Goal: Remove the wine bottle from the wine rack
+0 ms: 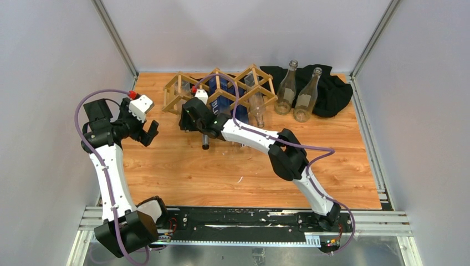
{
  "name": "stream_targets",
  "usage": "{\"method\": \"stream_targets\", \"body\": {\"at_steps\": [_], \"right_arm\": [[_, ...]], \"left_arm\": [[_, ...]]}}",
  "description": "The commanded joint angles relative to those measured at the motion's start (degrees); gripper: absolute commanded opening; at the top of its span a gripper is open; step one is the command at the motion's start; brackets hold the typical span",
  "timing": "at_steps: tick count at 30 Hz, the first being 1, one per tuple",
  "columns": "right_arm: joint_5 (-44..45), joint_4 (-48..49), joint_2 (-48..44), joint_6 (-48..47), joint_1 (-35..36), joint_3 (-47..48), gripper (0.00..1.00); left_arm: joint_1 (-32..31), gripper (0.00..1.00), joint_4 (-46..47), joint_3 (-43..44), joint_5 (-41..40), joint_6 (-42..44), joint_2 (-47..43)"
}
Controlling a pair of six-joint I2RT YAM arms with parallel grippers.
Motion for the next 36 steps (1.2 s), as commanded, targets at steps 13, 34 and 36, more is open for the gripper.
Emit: {"method": "stream_targets", "body": {"at_steps": [13, 34, 36], "right_arm": [[-6.94, 6.2, -18.83, 3.35, 2.88, -20.82, 0.0], [-9.11, 6.09, -37.47, 2.1, 2.8, -37.41, 0.0], [-10.2, 5.28, -38.68, 1.05, 2.72, -37.33, 0.0]], "left_arm": [[0.38, 1.0, -0.63, -0.72, 4.93, 6.92, 2.18], [-9.51, 1.0, -0.65, -4.19, 3.36, 16.84, -0.34], [-10.16, 1.0, -0.65, -4.45, 3.2, 18.37, -0.64]]}}
